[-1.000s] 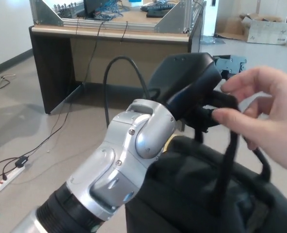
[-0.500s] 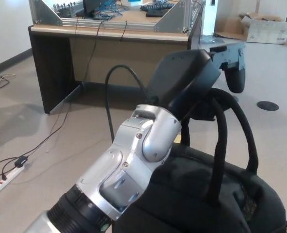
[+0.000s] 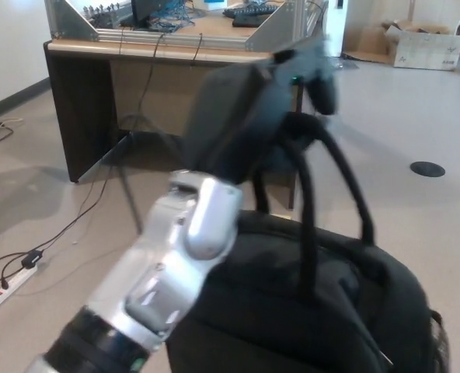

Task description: A person hands over a black lunchbag to the robot and the robot uses its left hand to grab the strips of the lunchbag, the gives it back to the person.

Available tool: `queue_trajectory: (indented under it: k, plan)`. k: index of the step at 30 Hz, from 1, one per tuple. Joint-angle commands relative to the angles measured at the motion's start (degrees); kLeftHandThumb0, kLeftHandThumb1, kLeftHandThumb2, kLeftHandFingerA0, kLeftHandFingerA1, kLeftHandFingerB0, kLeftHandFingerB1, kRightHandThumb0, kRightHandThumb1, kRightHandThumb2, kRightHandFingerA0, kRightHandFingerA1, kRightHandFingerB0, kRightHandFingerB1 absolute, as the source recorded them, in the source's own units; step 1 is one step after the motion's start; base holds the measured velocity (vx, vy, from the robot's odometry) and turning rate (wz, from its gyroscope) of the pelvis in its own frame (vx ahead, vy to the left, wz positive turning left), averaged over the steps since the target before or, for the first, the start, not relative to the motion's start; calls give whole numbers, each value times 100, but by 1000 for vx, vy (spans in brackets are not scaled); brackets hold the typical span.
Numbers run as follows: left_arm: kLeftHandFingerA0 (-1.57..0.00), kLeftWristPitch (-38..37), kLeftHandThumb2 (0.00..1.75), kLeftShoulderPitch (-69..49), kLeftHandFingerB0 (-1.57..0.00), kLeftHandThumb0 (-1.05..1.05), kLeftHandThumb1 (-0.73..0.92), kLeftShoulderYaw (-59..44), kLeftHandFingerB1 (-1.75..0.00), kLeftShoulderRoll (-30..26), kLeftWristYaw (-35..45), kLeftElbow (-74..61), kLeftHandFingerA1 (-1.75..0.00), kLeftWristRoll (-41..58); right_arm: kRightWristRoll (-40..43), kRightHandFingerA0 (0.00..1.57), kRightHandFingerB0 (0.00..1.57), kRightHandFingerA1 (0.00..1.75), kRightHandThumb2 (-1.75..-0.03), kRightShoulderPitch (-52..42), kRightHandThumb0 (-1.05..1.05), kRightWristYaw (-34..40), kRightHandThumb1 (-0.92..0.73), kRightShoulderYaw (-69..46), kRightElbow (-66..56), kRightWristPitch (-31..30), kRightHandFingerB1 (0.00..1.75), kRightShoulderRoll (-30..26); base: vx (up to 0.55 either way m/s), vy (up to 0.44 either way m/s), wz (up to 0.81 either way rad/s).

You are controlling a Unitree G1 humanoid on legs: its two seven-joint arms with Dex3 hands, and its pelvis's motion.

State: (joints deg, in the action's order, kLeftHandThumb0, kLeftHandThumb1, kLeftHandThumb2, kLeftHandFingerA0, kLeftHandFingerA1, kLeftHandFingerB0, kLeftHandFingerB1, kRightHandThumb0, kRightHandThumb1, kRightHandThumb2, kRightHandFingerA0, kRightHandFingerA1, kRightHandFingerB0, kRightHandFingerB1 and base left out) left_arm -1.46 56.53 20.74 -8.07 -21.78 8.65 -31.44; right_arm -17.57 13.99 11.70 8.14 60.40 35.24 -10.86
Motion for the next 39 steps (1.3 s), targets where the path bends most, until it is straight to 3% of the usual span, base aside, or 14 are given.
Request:
queue_trajectory:
  k: [1, 5, 6, 13, 22, 25, 26, 31, 32, 33, 35, 36, 39]
  plan:
    - [-80, -1499, 54, -781, -56, -10, 61, -888, -175, -872, -1511, -580, -175, -578, 204, 66, 50, 69, -99, 52, -49, -177, -58, -132, 74, 88, 60, -39, 0, 0, 0]
    - [-84, -1724, 56, -1534, -60, -9, 62, -1401, -175, -1305, -1713, -981, -175, -667, 167, 64, 51, 66, -99, 13, -49, -176, -61, -112, 3, 65, 59, -68, 0, 0, 0]
    - [-84, -1816, 56, -1657, -60, -8, 61, -1489, -175, -1380, -1669, -1020, -175, -609, 146, 69, 61, 49, -63, 15, -52, -158, -73, -101, 4, 45, 47, -68, 0, 0, 0]
    - [-86, -2563, 56, -3030, -62, -11, 64, -2301, -175, -1940, -1914, -1109, -175, -442, 105, 66, 60, 46, -62, 26, -51, -140, -74, -92, 32, -13, 45, -92, 0, 0, 0]
    - [-84, -3196, 56, -4683, -62, -8, 64, -2776, -175, -1763, -2320, -847, -175, -397, 7, 68, 62, 49, -62, 12, -51, 51, -74, -76, 48, 48, 47, -136, 0, 0, 0]
    - [-86, -3494, 56, -5235, -64, -8, 62, -2817, -173, -1753, -2684, -319, -175, -534, 32, 67, 60, 49, -63, -86, -53, -6, -74, -80, 2, 14, 46, -136, 0, 0, 0]
    - [-85, -3575, 55, -5355, -63, -9, 62, -2830, -174, -1745, -2723, -161, -175, -499, 31, 64, 50, 67, -100, -93, -49, -7, -61, -76, 1, 7, 59, -130, 0, 0, 0]
    - [-85, -4025, 54, -5690, -64, -1, 58, -2798, -175, -1731, -3468, 1245, -175, -639, 24, 64, 50, 66, -100, -25, -49, 44, -62, -95, 41, 11, 59, -158, 0, 0, 0]
    - [-84, -4028, 55, -5754, -65, -6, 60, -2791, -175, -1726, -3523, 1411, -175, -639, 16, 69, 61, 50, -63, -44, -53, 71, -74, -94, 46, 36, 47, -158, 0, 0, 0]
    - [-83, -4053, 54, -5819, -64, -6, 59, -2776, -175, -1727, -3619, 1617, -175, -657, 13, 68, 61, 49, -62, -59, -52, 76, -75, -93, 49, 46, 47, -164, 0, 0, 0]
    - [-83, -4096, 54, -6001, -63, -6, 59, -2757, -175, -1738, -3660, 1980, -175, -611, 11, 68, 60, 49, -63, -115, -53, 55, -74, -84, 41, 34, 46, -167, 0, 0, 0]
    - [-85, -4135, 54, -6091, -63, -4, 57, -2718, -175, -1770, -3810, 2231, -175, -676, 5, 64, 49, 66, -100, -134, -50, 56, -62, -80, 43, 23, 58, -172, 0, 0, 0]
    - [-85, -4346, 54, -6174, -66, -3, 57, -2679, -172, -1811, -3869, 2727, -175, -600, 60, 64, 50, 66, -100, -150, -50, 14, -61, -107, 61, 50, 59, -140, 0, 0, 0]
